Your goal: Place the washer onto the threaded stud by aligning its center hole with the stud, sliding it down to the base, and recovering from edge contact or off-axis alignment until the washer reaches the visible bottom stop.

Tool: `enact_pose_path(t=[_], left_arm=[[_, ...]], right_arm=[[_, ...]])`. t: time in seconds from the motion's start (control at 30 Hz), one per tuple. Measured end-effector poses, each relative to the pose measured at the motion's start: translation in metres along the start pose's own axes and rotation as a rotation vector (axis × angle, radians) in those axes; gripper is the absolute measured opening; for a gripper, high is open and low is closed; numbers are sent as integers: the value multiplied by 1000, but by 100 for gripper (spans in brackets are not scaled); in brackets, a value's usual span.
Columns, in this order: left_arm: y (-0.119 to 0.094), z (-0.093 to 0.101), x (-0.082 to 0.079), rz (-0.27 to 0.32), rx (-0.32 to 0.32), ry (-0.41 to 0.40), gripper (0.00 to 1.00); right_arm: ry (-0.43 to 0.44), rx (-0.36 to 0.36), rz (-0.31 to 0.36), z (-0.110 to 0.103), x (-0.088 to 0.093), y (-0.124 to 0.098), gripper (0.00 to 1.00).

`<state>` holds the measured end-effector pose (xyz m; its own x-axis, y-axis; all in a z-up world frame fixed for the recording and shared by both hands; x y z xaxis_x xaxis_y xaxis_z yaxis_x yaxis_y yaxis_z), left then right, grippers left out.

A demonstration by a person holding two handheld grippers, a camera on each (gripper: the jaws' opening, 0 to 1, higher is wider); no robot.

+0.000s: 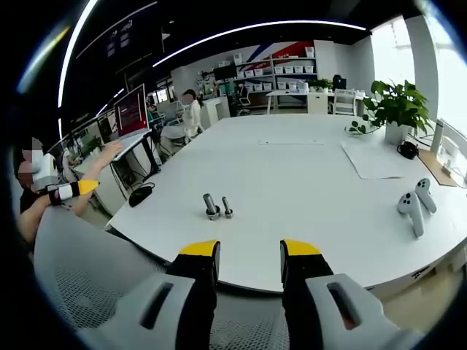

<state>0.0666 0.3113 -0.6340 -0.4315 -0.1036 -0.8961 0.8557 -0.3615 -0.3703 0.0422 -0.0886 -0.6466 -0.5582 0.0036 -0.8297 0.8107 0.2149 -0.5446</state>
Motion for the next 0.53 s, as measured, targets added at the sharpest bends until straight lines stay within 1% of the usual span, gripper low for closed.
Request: enact_pose_path(t=[0.2,0.33,0.4,0.53], left_arm=[[0,1,-1,-6,2,6,43],[0,0,0,-4,-1,8,43],[1,0,0,-7,0,8,43],[1,0,0,-14,-3,0,42]], right_arm=[[1,-2,-10,0,0,1,36],[2,-2,-8,0,0,1,36],[4,5,8,1,0,1,35],[2,3,-1,1,0,1,35]])
Point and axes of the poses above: the point that each gripper's makers call its tool centre point, and the gripper's own axes: y roughly forward along the fingers, z roughly to its right, x roughly out of its underside, the point moved 10 cm from there along -y, roughly backward along the fingers, and after that the axes turned 2 degrees about x, right-handed, at the moved point
